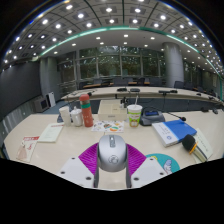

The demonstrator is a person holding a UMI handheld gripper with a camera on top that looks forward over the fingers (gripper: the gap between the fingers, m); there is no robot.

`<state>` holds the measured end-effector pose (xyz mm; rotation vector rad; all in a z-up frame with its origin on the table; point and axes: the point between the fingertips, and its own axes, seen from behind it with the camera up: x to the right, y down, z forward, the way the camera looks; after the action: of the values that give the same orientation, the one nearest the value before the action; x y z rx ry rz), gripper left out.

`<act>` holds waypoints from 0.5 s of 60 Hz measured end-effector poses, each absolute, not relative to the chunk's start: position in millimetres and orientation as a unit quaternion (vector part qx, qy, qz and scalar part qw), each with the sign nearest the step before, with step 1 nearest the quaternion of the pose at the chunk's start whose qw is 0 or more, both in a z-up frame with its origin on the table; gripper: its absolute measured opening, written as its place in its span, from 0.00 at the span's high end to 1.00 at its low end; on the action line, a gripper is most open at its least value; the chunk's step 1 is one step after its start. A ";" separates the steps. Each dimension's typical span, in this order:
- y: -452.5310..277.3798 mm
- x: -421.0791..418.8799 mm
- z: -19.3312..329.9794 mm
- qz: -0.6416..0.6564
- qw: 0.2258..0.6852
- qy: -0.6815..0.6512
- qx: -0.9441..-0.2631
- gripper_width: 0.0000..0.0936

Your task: Arrange mouse

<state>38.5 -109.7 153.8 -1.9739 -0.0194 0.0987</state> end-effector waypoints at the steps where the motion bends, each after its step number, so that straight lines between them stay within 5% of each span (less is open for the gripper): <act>1: -109.7 44.7 161.8 0.041 0.556 -0.003 -0.830 0.61; 10: -97.1 122.0 169.7 0.007 0.560 0.047 -0.827 0.61; 30: -111.6 215.2 17.2 -0.029 0.455 0.094 -0.885 0.60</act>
<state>215.2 -111.6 17.2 -2.1827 0.2324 -0.0707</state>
